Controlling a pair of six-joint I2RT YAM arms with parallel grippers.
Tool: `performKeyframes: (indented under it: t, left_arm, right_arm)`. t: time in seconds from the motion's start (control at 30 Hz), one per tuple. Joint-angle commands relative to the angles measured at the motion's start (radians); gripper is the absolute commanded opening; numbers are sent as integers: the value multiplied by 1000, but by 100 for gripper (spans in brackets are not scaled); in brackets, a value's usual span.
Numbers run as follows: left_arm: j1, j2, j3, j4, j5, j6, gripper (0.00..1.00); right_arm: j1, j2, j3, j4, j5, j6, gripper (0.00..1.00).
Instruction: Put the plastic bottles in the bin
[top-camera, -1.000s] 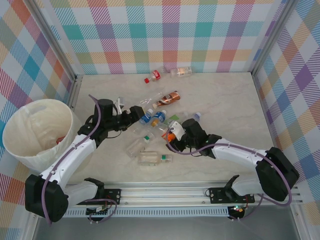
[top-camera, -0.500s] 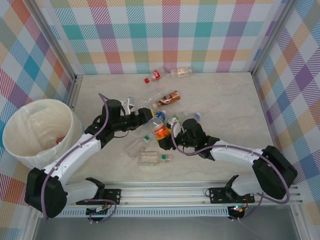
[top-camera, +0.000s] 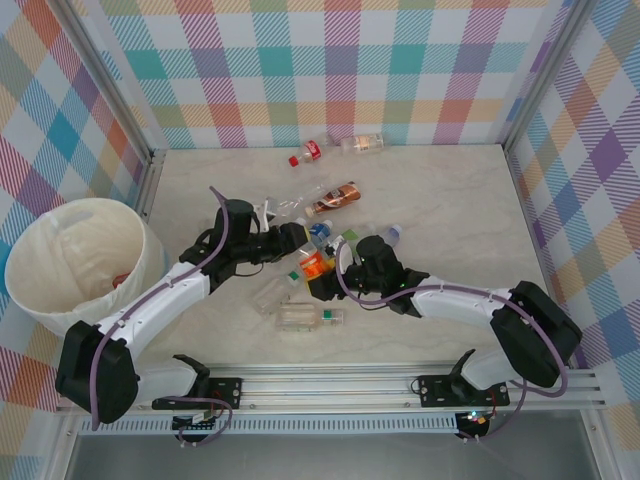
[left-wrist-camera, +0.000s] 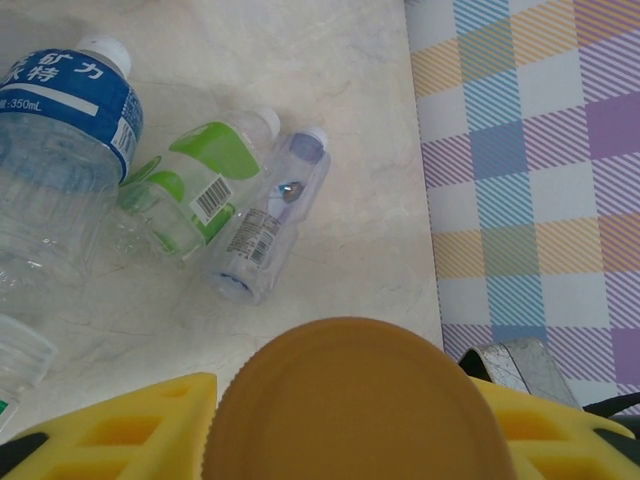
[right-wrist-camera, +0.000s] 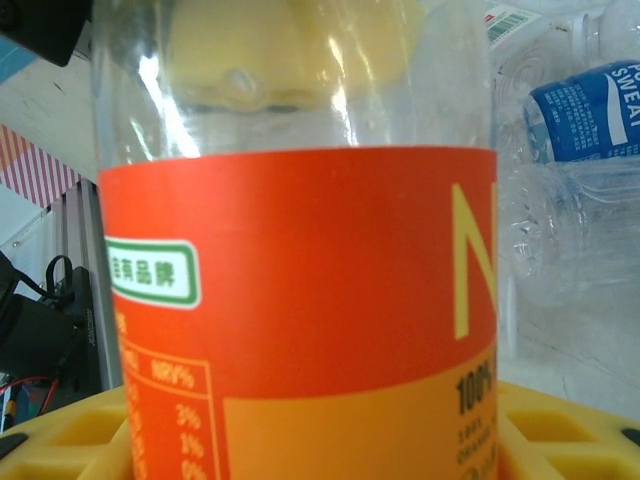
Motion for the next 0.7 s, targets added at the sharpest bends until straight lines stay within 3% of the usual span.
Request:
performKeyframes:
  t: [0.0, 0.27, 0.4, 0.57, 0.67]
  left_arm:
    - [-11, -3, 27, -12, -39, 8, 45]
    - [-11, 12, 48, -24, -34, 19, 24]
    - [-10, 32, 62, -49, -26, 18, 1]
    - [-11, 22, 74, -64, -48, 25, 0]
    - [-9, 4, 80, -64, -71, 31, 0]
  right_arm:
    - [10, -5, 45, 37, -109, -8, 57]
    - [10, -5, 76, 5, -143, 1, 61]
    - [10, -11, 86, -9, -151, 1, 66]
    - [10, -57, 107, -110, -140, -41, 76]
    - [10, -114, 96, -148, -104, -65, 90]
